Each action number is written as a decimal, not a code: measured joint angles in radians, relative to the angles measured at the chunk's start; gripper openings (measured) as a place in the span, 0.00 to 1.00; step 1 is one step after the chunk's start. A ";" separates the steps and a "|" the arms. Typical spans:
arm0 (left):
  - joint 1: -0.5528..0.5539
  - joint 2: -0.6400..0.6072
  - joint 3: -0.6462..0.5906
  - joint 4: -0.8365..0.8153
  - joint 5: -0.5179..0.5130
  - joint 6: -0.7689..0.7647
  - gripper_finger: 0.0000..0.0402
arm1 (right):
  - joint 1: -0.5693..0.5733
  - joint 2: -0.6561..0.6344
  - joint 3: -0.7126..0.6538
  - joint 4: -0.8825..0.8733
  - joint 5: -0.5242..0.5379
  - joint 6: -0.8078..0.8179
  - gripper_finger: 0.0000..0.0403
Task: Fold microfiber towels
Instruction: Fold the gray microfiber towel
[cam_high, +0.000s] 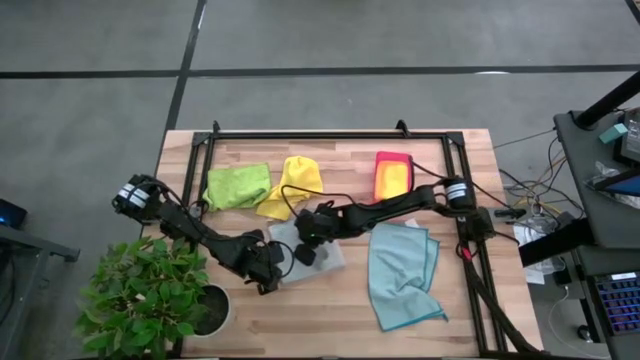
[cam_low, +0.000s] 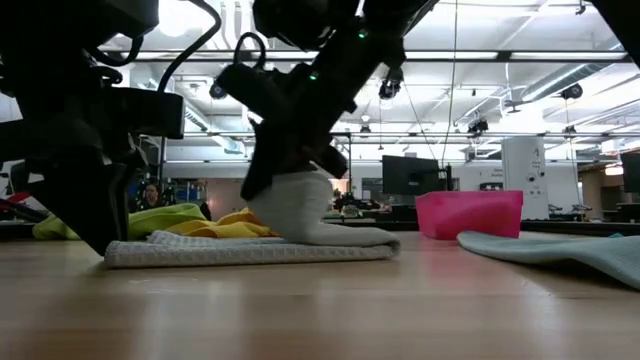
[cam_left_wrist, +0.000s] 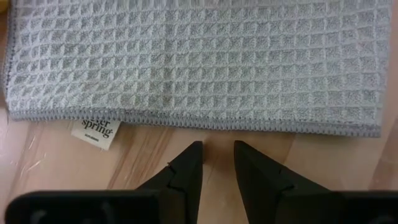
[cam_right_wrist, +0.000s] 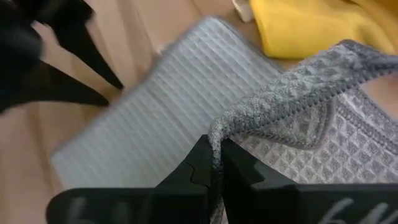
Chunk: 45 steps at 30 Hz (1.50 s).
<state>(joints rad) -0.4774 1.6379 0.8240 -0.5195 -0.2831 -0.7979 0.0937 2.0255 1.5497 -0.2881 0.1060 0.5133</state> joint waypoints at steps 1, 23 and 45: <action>0.000 0.000 0.000 0.001 -0.003 0.000 0.20 | 0.000 0.004 0.002 0.024 -0.010 0.002 0.02; 0.001 0.002 -0.013 0.046 -0.024 -0.006 0.20 | 0.002 0.086 0.000 0.228 -0.036 0.034 0.05; 0.000 0.000 -0.014 0.050 -0.025 -0.006 0.20 | 0.004 0.071 -0.001 0.265 -0.172 -0.081 0.46</action>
<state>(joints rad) -0.4772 1.6382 0.8104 -0.4692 -0.3079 -0.8040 0.0981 2.0966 1.5488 -0.0231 -0.0661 0.4327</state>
